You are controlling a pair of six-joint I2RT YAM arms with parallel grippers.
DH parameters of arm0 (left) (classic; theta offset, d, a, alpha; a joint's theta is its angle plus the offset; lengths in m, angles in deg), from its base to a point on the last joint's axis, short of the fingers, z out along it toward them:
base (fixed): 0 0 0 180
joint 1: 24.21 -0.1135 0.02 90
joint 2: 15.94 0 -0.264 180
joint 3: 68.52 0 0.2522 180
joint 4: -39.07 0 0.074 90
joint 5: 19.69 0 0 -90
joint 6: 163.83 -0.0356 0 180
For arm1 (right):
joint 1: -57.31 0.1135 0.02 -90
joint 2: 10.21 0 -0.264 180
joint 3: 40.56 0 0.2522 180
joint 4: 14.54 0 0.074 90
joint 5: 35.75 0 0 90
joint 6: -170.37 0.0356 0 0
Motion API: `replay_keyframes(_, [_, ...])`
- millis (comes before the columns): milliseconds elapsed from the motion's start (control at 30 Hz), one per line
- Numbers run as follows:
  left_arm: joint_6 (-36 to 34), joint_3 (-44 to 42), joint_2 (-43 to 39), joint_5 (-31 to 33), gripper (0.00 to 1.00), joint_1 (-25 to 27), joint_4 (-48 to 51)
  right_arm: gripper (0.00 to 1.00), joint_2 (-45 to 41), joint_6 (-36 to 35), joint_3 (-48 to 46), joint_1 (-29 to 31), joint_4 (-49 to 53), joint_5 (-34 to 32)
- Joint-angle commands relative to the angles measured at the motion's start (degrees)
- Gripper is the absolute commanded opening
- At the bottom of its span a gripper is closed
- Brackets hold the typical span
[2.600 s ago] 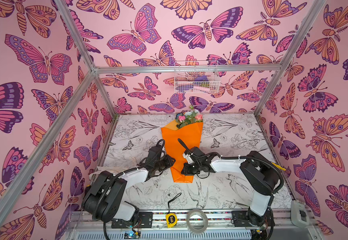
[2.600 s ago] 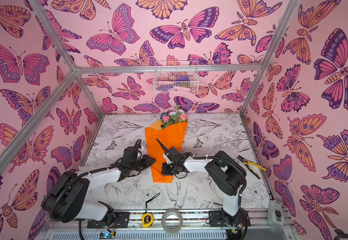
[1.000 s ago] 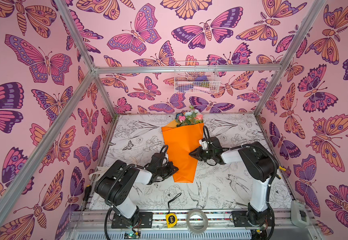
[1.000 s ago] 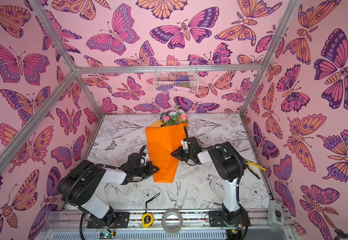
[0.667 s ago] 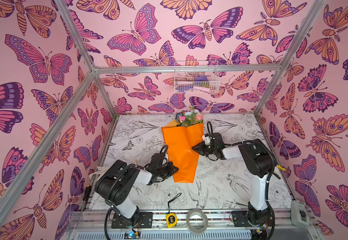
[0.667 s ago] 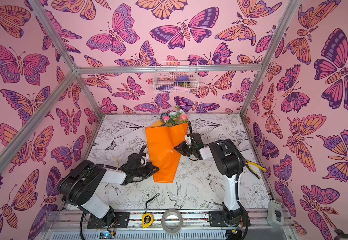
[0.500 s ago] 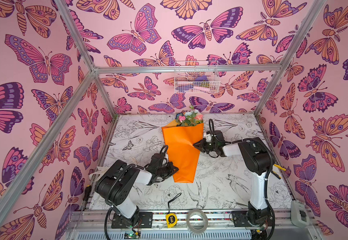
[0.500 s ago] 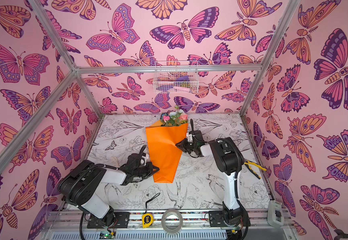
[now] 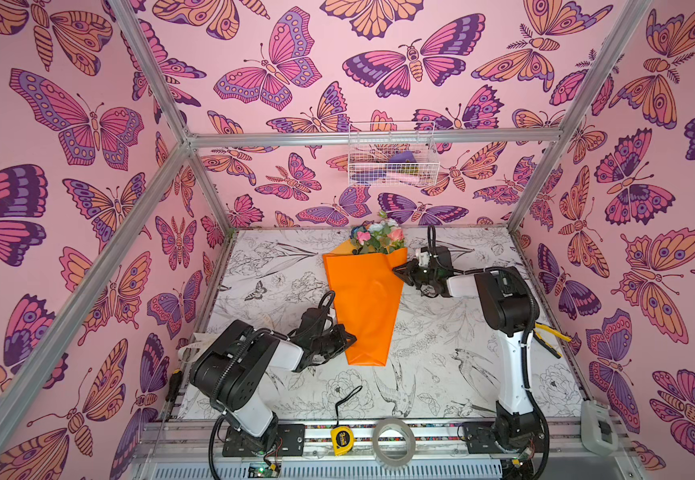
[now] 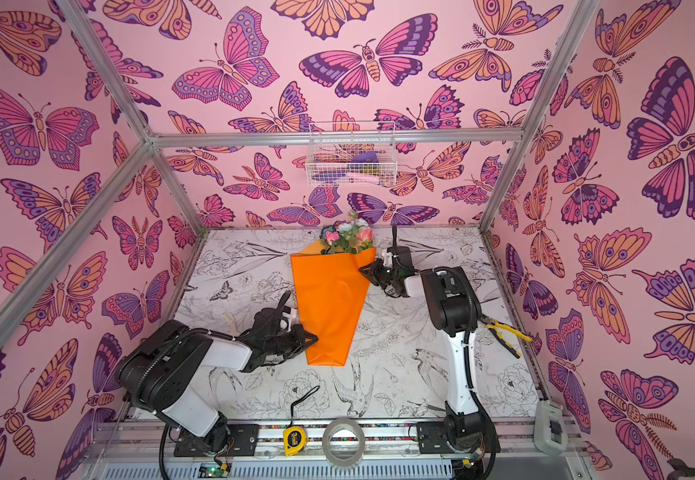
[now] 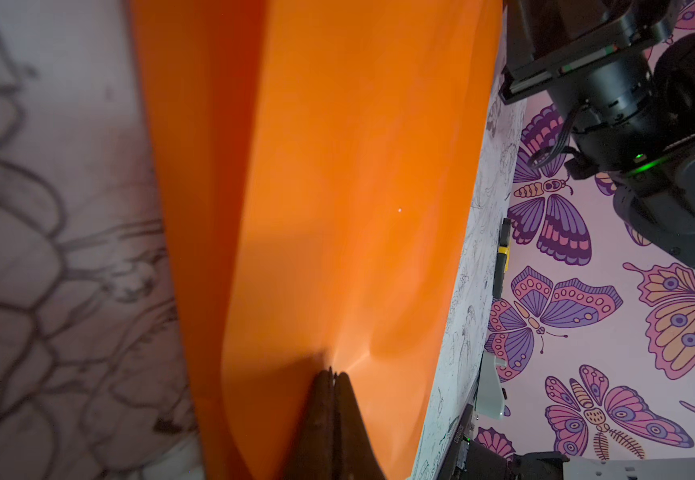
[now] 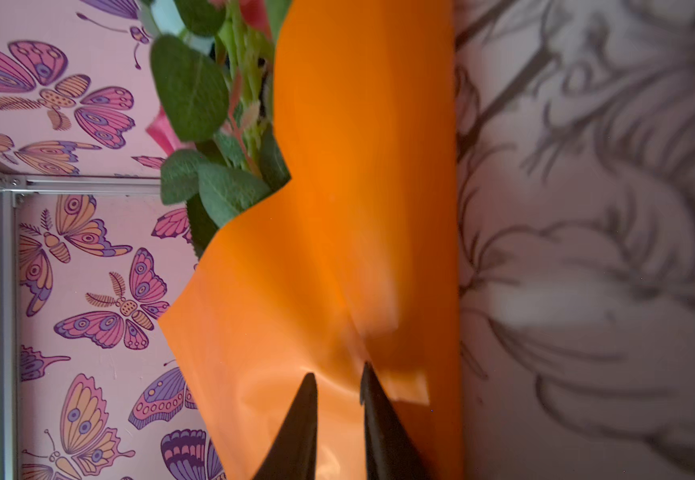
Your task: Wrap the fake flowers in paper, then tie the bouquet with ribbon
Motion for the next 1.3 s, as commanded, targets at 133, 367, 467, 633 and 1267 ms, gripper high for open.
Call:
replay_keyframes(133, [0.20, -2.50, 2.73, 1.46, 0.00, 0.04, 9.36, 0.23, 8.26, 3.96, 8.63, -4.07, 4.54, -2.83])
replay_keyframes(367, [0.50, -2.44, 2.85, 1.27, 0.00, 0.11, 9.13, 0.23, 12.16, 4.27, 16.89, -5.11, 9.45, -4.08])
replay_keyframes(467, [0.43, -2.36, 2.84, 1.25, 0.00, 0.09, 9.13, 0.23, 13.33, 2.76, 20.47, -5.29, 13.43, -5.38])
replay_keyframes(633, [0.31, -2.35, 2.65, 0.76, 0.00, 0.04, 9.13, 0.23, 15.80, -1.09, 28.59, -5.52, 23.04, -7.44])
replay_keyframes(1267, [-0.24, -1.69, -1.56, 0.40, 0.00, 0.04, 9.42, 0.23, -4.43, -13.55, 22.52, -6.81, 34.52, -5.10])
